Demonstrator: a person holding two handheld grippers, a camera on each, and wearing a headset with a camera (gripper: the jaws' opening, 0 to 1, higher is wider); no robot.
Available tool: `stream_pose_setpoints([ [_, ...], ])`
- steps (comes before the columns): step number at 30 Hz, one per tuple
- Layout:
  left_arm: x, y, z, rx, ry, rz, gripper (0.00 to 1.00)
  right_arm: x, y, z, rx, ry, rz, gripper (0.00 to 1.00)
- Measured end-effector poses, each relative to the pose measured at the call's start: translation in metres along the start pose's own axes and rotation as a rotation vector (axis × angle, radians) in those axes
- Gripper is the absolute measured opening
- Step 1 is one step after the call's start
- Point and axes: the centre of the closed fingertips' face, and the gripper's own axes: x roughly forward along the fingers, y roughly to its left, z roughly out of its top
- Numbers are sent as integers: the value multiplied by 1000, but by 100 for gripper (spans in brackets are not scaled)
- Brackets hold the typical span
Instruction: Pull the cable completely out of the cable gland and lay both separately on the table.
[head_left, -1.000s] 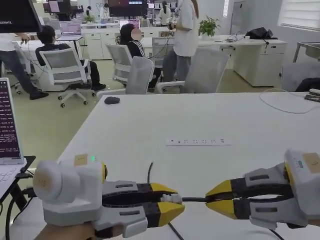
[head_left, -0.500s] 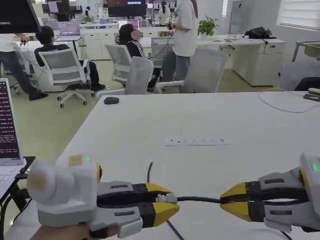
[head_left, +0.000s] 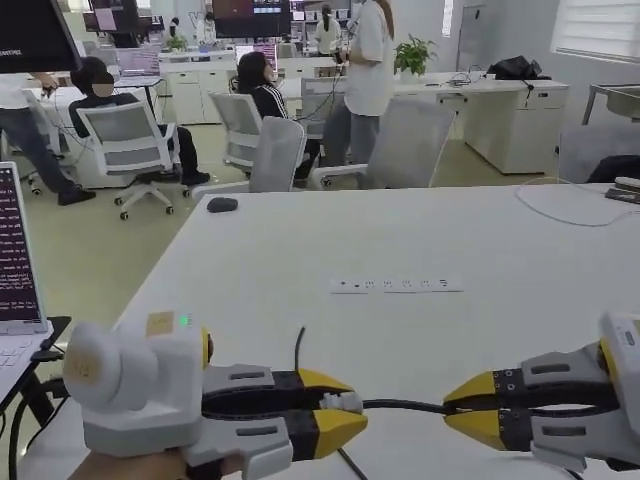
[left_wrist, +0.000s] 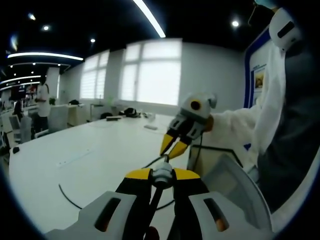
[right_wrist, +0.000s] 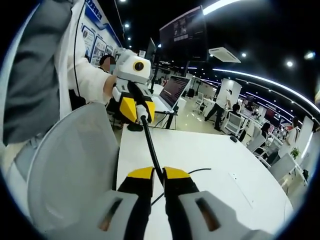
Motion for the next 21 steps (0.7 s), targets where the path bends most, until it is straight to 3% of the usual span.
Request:
stream_pose_setpoints([
  [4, 3, -1, 0, 5, 3, -4, 17, 3, 0, 18, 16, -61, 10, 8],
  [11, 7, -4, 3, 6, 0, -15, 17, 15, 11, 43, -23, -111, 71, 17],
  [18, 9, -7, 5, 7, -5, -26, 17, 26, 20, 56, -50, -134, 127, 17],
  [21, 9, -6, 5, 12, -1, -21, 17, 30, 23, 55, -70, -117, 145, 14],
])
